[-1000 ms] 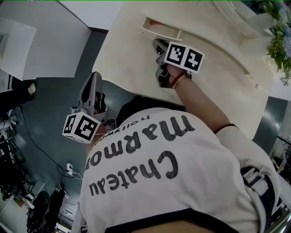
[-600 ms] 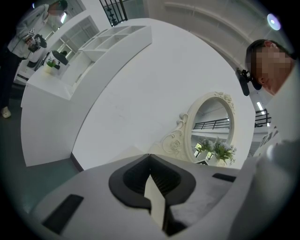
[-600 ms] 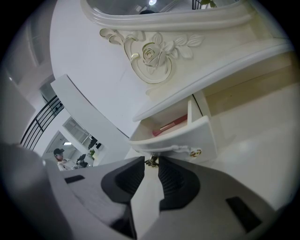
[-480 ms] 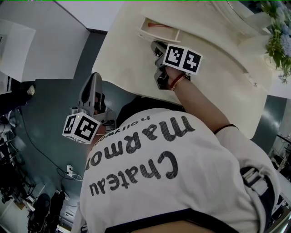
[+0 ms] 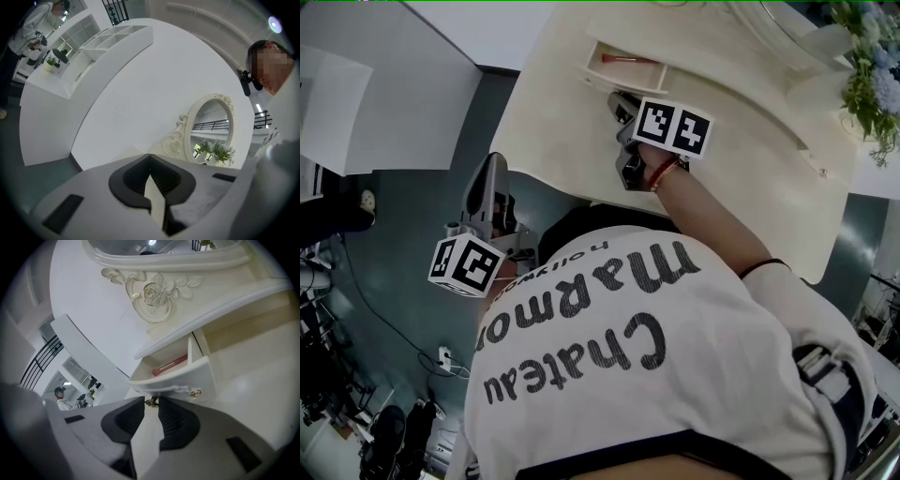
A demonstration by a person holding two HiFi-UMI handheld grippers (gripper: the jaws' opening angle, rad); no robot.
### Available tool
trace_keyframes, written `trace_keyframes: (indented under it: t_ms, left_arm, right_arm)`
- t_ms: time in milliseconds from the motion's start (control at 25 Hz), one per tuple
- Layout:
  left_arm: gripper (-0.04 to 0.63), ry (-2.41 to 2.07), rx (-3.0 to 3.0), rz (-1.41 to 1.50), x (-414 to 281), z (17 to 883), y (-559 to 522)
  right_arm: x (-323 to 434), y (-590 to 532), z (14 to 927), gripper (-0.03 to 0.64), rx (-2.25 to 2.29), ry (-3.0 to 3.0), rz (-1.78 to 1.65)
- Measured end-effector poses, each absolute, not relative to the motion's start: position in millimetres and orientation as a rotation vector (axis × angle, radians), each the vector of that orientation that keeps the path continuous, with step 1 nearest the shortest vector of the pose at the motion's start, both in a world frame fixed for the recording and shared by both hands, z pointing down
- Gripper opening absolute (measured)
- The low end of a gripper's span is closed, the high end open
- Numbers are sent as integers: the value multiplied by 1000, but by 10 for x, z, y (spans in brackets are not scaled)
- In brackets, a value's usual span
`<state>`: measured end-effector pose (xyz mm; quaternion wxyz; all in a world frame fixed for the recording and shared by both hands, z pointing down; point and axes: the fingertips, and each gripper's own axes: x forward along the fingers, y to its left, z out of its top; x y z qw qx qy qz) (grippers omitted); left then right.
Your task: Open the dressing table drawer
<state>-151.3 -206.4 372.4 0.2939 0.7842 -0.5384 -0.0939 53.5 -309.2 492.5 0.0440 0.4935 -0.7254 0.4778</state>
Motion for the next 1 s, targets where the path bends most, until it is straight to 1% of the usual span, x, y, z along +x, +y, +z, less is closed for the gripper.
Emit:
trace_keyframes:
  t_ms: [1000]
  left_arm:
    - [23, -1417, 2117, -247, -1513, 3617, -2200]
  right_arm:
    - [510, -3054, 4936, 104, 1565, -2171, 1481]
